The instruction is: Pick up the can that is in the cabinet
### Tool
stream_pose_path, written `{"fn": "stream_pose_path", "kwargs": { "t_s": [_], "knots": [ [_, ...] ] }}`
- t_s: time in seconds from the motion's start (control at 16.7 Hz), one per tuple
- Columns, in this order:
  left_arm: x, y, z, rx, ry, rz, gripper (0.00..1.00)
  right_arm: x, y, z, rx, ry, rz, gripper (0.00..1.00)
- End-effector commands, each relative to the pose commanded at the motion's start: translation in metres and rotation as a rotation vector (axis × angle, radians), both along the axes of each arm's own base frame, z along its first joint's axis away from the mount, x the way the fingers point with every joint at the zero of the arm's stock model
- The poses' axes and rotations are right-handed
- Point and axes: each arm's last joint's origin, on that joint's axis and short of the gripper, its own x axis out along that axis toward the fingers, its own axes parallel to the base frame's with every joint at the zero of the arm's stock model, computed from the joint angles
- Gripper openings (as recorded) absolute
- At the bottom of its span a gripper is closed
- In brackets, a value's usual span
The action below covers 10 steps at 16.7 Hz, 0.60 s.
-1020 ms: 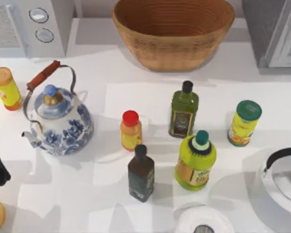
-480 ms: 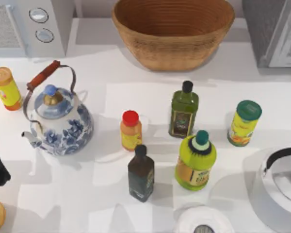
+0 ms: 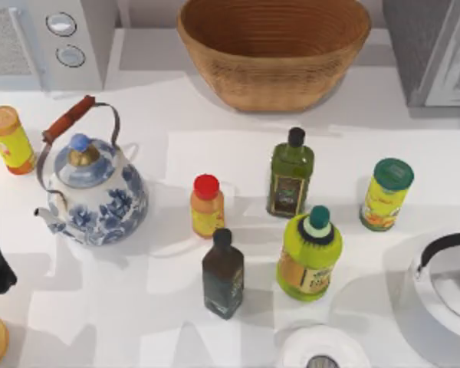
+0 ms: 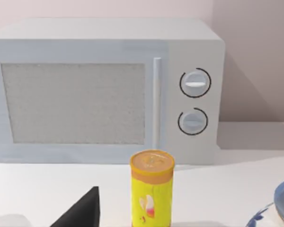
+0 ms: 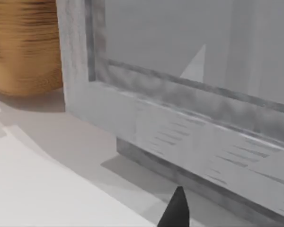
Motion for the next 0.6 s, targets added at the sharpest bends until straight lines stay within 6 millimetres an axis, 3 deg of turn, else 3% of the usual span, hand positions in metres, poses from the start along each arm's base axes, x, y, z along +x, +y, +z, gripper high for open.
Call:
{"fn": "stream_pose_path", "kwargs": {
  "t_s": [0.24, 0.6],
  "knots": [
    [0.0000, 0.0000, 0.0000, 0.000, 0.000, 0.000, 1.00, 0.0000, 0.0000, 0.0000, 0.000, 0.000, 0.000, 0.98],
    [0.0000, 0.0000, 0.0000, 0.000, 0.000, 0.000, 1.00, 0.0000, 0.0000, 0.0000, 0.000, 0.000, 0.000, 1.00]
  ]
}}
